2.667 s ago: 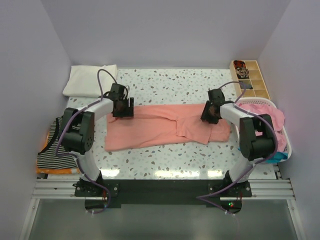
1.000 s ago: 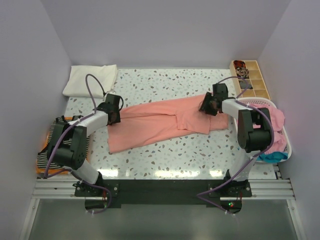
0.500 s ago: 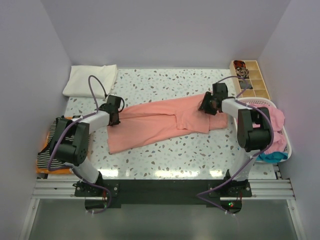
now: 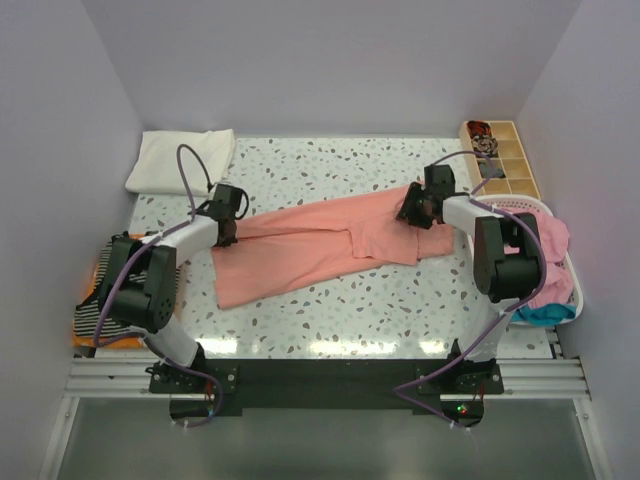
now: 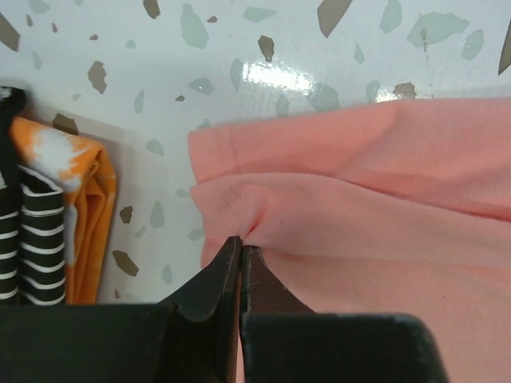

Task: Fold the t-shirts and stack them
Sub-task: Fold the other side of the tshirt into a rectangle

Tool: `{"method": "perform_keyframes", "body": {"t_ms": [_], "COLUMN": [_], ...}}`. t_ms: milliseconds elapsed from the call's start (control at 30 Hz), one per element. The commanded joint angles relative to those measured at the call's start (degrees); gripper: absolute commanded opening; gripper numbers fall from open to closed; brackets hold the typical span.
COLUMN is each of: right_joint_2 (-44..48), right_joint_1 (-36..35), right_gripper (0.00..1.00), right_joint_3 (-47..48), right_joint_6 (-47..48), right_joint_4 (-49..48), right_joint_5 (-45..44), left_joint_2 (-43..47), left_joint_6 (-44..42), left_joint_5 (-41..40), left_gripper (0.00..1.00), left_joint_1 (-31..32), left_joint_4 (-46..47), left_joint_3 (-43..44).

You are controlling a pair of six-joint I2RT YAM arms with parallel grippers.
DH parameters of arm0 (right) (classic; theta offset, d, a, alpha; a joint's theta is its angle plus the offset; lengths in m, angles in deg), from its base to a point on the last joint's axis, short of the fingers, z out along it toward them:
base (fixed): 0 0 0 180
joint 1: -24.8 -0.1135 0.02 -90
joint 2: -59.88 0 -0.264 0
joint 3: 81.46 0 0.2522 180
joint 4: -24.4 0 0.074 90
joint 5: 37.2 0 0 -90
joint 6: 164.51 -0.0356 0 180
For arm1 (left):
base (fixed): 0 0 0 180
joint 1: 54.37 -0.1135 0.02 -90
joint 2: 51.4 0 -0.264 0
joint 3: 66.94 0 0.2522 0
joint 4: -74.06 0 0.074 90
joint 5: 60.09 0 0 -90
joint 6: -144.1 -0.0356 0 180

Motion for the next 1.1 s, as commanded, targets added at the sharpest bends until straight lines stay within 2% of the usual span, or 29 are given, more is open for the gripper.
{"method": "perform_keyframes", "body": {"t_ms": [0,100,267,300,333,367,467,567,800,900,1067], "right_joint_2": [-3.7,-4.2,-4.2,-4.2,-4.1,-4.1,-4.1,-4.2,-4.2,-4.4,-5.0], "right_joint_1": [-0.2,-0.1,-0.2,-0.1,-0.1,-0.2,-0.1,-0.1,-0.2,-0.2,-0.1], "right_gripper": [0.49,0.49,0.49,0.49,0.49,0.49,0.49,0.49,0.49,0.49,0.49], "right_joint_3": [-0.4,-0.2,-0.2,-0.2,-0.2,-0.2,-0.2,-0.1,0.0,0.1,0.4], "right_joint_6": [0.9,0.9,0.9,1.0,1.0,1.0,1.1,1.1,1.3,1.4,1.6], "right_joint_4": [3.6,3.7,3.8,3.8,3.9,3.9,4.0,4.1,4.1,4.2,4.3], "right_joint_5": [-2.1,-2.1,-2.1,-2.0,-1.9,-1.9,-2.0,-1.9,-1.5,-0.8,-0.5], "left_joint_2": [4.2,4.6,-1.0,-1.9,-3.1,-3.2,0.0,2.7,2.9,0.4,-5.9], "left_joint_6": [-1.1,-1.3,0.1,2.3,2.5,2.7,2.5,1.9,0.0,-0.4,0.9], "left_joint_5": [-5.2,-4.8,-6.2,-7.7,-8.7,-9.9,-9.2,-7.1,-2.1,1.9,5.3], "left_gripper": [0.0,0.0,0.0,0.09,0.23,0.43,0.62,0.66,0.66,0.66,0.64], "left_joint_1": [0.1,0.0,0.1,0.1,0.1,0.2,0.2,0.2,0.2,0.2,0.2], "left_joint_4": [-8.3,-12.5,-23.1,-25.0,-27.3,-27.7,-26.1,-24.3,-16.8,-11.6,-9.1], "left_joint_3": [4.9,6.7,8.8,9.1,8.7,8.3,6.6,8.5,13.4,15.5,18.0]}}
